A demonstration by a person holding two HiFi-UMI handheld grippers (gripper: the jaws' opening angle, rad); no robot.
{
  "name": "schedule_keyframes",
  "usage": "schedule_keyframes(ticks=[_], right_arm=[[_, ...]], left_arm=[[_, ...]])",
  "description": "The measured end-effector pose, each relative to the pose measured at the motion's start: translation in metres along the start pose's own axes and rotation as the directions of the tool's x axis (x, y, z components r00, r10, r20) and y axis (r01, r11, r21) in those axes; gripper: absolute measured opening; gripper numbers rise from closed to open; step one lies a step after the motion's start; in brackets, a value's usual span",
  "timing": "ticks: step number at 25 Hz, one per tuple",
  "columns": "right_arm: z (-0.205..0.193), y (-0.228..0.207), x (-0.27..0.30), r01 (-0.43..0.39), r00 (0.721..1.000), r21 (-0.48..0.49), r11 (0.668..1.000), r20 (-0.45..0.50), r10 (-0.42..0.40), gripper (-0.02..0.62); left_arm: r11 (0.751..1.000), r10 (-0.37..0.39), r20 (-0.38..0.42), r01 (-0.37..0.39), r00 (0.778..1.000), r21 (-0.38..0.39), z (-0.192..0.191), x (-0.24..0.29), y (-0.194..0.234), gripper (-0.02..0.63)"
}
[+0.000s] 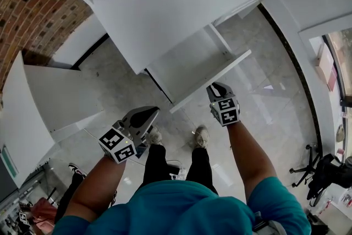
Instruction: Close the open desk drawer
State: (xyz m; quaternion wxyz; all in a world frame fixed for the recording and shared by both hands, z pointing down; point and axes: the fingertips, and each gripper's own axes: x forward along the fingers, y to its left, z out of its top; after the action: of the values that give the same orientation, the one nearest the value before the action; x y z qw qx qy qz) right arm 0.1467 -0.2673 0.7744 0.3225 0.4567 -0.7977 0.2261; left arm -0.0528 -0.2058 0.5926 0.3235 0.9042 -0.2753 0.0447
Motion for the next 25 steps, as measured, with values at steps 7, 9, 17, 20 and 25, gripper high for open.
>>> schedule_keyframes(ticks=[7,9,17,20,25], right_arm=[[0.018,0.001,0.015,-0.002,1.000,0.008,1.000,0.007,0.002,0.083],[0.024,0.001,0.020,-0.003,1.000,0.009,1.000,0.011,0.003,0.083],[0.043,0.003,0.037,-0.009,1.000,0.004,1.000,0.014,0.009,0.083],[0.048,0.004,0.041,-0.014,1.000,0.001,1.000,0.012,0.014,0.083],[0.056,0.005,0.049,-0.019,1.000,-0.003,1.000,0.013,0.019,0.083]], left_arm=[[1.000,-0.002,0.003,0.002,1.000,-0.002,0.011,0.001,0.017,0.014],[1.000,-0.003,0.005,0.003,1.000,-0.001,0.015,0.001,0.022,0.014],[1.000,-0.002,0.015,0.002,1.000,-0.007,0.027,0.001,0.038,0.014],[1.000,0.000,0.020,0.000,1.000,-0.012,0.030,0.001,0.043,0.014],[1.000,0.000,0.023,0.000,1.000,-0.012,0.035,0.001,0.050,0.014]])
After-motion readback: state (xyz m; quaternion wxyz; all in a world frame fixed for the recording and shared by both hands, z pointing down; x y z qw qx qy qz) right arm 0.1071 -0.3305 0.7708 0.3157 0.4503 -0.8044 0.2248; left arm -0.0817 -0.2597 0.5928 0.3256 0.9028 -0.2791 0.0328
